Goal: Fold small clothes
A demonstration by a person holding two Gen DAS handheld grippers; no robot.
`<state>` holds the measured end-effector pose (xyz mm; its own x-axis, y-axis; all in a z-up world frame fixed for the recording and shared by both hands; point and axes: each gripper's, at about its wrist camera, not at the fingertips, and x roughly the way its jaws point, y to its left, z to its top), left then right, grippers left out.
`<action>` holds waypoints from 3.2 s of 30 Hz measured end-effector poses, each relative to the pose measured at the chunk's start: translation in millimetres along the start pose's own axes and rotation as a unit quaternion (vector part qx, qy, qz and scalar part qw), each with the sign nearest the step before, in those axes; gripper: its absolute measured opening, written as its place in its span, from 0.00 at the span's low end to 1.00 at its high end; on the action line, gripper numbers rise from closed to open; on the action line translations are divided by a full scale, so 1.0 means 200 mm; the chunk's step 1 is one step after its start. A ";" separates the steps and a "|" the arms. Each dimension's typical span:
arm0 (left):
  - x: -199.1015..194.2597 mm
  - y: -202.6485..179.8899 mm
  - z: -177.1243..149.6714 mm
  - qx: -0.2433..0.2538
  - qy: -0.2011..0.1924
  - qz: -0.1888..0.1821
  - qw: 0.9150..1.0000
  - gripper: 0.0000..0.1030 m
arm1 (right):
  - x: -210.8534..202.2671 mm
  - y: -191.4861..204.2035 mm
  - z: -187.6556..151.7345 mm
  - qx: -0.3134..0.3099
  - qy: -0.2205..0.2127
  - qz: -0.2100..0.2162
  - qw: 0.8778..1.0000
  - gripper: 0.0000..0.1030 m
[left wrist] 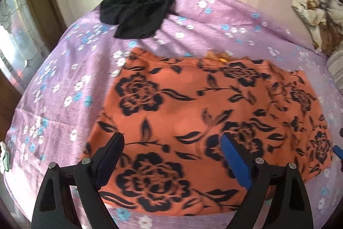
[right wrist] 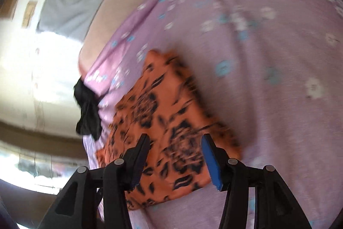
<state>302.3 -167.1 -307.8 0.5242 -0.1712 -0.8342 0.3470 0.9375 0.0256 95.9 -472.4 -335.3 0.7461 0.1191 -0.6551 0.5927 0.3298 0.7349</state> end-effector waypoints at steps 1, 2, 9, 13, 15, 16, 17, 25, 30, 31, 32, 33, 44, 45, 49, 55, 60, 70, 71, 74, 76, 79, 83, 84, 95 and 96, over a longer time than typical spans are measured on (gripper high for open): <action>0.00 -0.02 0.00 0.004 0.001 -0.008 1.000 0.89 | 0.00 -0.01 0.03 0.010 -0.001 -0.007 1.000 0.53; 0.01 -0.06 -0.01 0.011 0.002 -0.017 1.000 0.89 | 0.00 -0.04 0.04 0.020 -0.001 -0.018 1.000 0.53; 0.07 -0.33 -0.07 0.093 0.022 -0.037 0.995 0.89 | 0.07 -0.16 0.06 0.066 0.037 -0.017 0.997 0.55; 0.20 -0.42 -0.12 0.134 0.048 -0.009 0.990 0.98 | 0.10 -0.16 0.04 0.067 0.051 -0.014 0.996 0.61; 0.19 -0.42 -0.10 0.128 0.054 -0.012 0.990 0.99 | 0.09 -0.18 0.04 0.067 0.057 -0.014 0.996 0.62; 0.18 -0.40 -0.09 0.116 0.061 -0.025 0.991 0.99 | 0.10 -0.17 0.04 0.066 0.058 -0.015 0.996 0.63; 0.17 -0.38 -0.07 0.105 0.061 -0.035 0.992 0.99 | 0.10 -0.16 0.04 0.064 0.060 -0.015 0.996 0.63; 0.07 0.00 0.09 -0.021 0.032 -0.043 0.998 0.99 | 0.16 -0.18 0.02 0.054 0.067 0.003 0.996 0.79; 0.12 0.19 0.08 -0.085 0.058 -0.039 0.994 0.99 | 0.18 -0.10 -0.01 0.016 0.059 -0.008 0.998 0.73; 0.11 0.22 0.08 -0.088 0.062 -0.034 0.994 0.99 | 0.16 -0.08 -0.02 0.010 0.051 -0.019 0.998 0.66; 0.10 0.23 0.07 -0.091 0.059 -0.027 0.994 0.99 | 0.15 -0.06 -0.02 0.004 0.044 -0.025 0.999 0.66; 0.08 0.26 0.07 -0.096 0.051 -0.021 0.994 0.99 | 0.12 -0.04 -0.02 -0.001 0.034 -0.025 0.999 0.66; 0.11 0.43 -0.02 -0.060 0.064 0.048 0.995 0.99 | 0.06 -0.21 0.05 0.074 0.036 -0.019 0.996 0.67; 0.09 0.47 -0.03 -0.072 0.062 0.047 0.994 0.99 | 0.06 -0.21 0.04 0.073 0.044 -0.013 0.996 0.67; 0.02 0.66 -0.10 -0.131 0.059 0.042 0.989 0.99 | 0.06 -0.24 -0.02 0.089 0.058 0.007 0.994 0.67; -0.04 0.82 -0.28 -0.221 0.093 0.001 0.971 0.99 | 0.11 -0.22 -0.11 0.097 0.066 0.032 0.993 0.68; -0.04 0.80 -0.44 -0.272 0.130 -0.069 0.951 0.97 | 0.17 -0.17 -0.13 0.091 0.035 0.051 0.994 0.68; 0.01 0.77 -0.35 -0.269 0.099 -0.063 0.956 0.86 | 0.24 -0.04 -0.14 0.051 -0.035 -0.014 0.998 0.25; 0.00 0.78 -0.35 -0.274 0.097 -0.066 0.955 0.86 | 0.23 -0.03 -0.14 0.046 -0.041 -0.018 0.998 0.23; 0.00 0.83 -0.34 -0.294 0.094 -0.085 0.947 0.86 | 0.20 0.03 -0.16 0.021 -0.062 -0.030 0.997 0.21; -0.01 0.86 -0.34 -0.302 0.091 -0.090 0.945 0.86 | 0.17 0.08 -0.18 -0.001 -0.078 -0.031 0.996 0.20; 0.03 0.86 -0.31 -0.302 0.099 -0.091 0.944 0.86 | 0.11 0.21 -0.23 -0.043 -0.102 -0.017 0.994 0.19; 0.10 0.87 -0.26 -0.310 0.112 -0.106 0.938 0.85 | 0.07 0.41 -0.32 -0.089 -0.106 0.017 0.990 0.18; 0.11 0.88 -0.24 -0.308 0.117 -0.110 0.938 0.85 | 0.08 0.47 -0.34 -0.096 -0.103 0.023 0.990 0.18; 0.05 1.12 -0.21 -0.336 0.101 -0.082 0.933 0.85 | 0.27 1.05 -0.60 -0.190 -0.050 0.047 0.979 0.18; 0.05 1.15 -0.21 -0.340 0.101 -0.082 0.931 0.85 | 0.29 1.10 -0.63 -0.193 -0.042 0.053 0.979 0.18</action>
<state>355.2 59.4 -333.3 0.3267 -0.3323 -0.8848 -0.1996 0.8908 -0.4083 231.5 -275.2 -234.4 0.8287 0.1003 -0.5507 0.3640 0.6508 0.6663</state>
